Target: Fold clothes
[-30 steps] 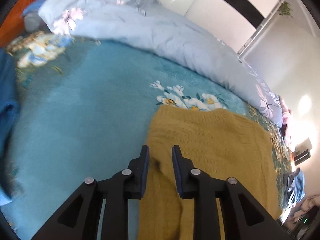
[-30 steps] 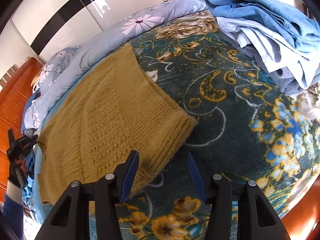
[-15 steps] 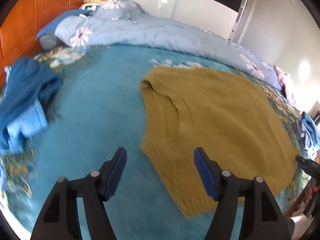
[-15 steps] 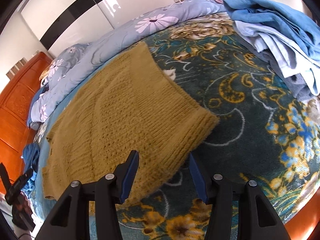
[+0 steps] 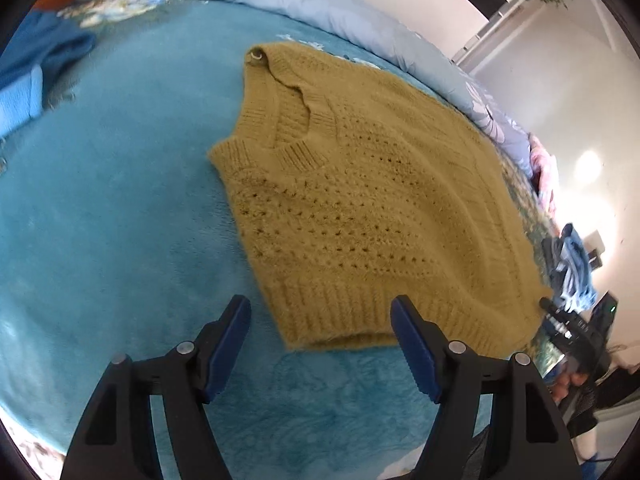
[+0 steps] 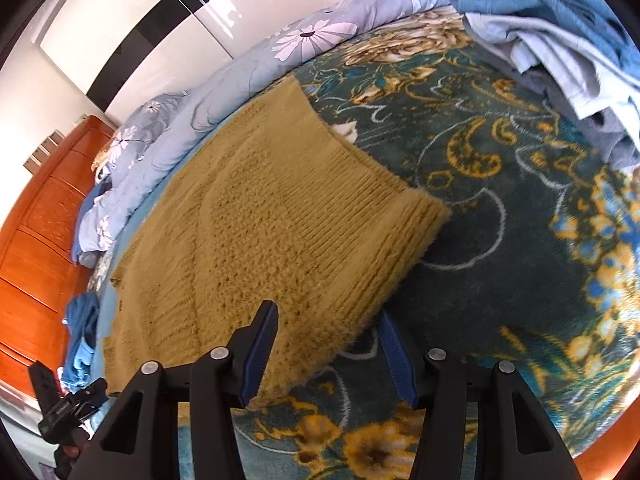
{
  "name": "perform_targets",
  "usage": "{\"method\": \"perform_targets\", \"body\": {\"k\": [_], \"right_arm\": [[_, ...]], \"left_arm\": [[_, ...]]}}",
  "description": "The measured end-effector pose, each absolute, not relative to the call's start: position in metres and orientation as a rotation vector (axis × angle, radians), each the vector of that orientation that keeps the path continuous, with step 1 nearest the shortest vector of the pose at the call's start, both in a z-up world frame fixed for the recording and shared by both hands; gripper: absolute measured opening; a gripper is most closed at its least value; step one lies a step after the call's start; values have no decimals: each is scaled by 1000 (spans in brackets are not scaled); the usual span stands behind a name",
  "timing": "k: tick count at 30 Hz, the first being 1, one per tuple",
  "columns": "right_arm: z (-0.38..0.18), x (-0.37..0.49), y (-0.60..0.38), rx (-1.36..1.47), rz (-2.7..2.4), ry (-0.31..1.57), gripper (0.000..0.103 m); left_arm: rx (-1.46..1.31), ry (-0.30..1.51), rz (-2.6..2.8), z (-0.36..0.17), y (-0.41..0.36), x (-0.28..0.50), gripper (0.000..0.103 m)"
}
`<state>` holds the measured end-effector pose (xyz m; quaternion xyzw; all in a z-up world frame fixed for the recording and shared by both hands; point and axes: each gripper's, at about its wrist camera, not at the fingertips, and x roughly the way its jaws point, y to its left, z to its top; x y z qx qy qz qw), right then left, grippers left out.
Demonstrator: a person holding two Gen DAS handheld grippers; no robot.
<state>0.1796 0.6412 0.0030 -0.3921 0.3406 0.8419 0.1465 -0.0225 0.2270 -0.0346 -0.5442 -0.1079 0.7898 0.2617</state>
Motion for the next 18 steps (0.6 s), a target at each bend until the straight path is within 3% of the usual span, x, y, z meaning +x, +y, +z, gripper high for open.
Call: {"method": "perform_targets", "body": {"k": [4,7,8,9,11,14,18], "right_arm": [[1,177,646,-1110,2434,1034,56],[-2,179,655,-1086,2414,1111,48],[-3,180,657,-1078,2404,1136,40],[-4,181,659,-1079,2391,1149,30],[-5,182,662,-1090,2366,1164,20],[-4,181,666,-1087,2366,1211,12],[15,176,670,-1028,2422,1246,11]], "left_arm": [[-1480,-446,2109,-38,220,-31,71],[-1492,-501,2075,-44,218,-34,50],[-1500,-519,2068,-46,216,-35,41],[-1509,-538,2060,-48,213,-36,36],[-1516,-594,2024,-52,209,-39,28],[-1519,-657,1965,-55,205,-41,12],[-1414,-721,1916,-40,198,-43,11]]}}
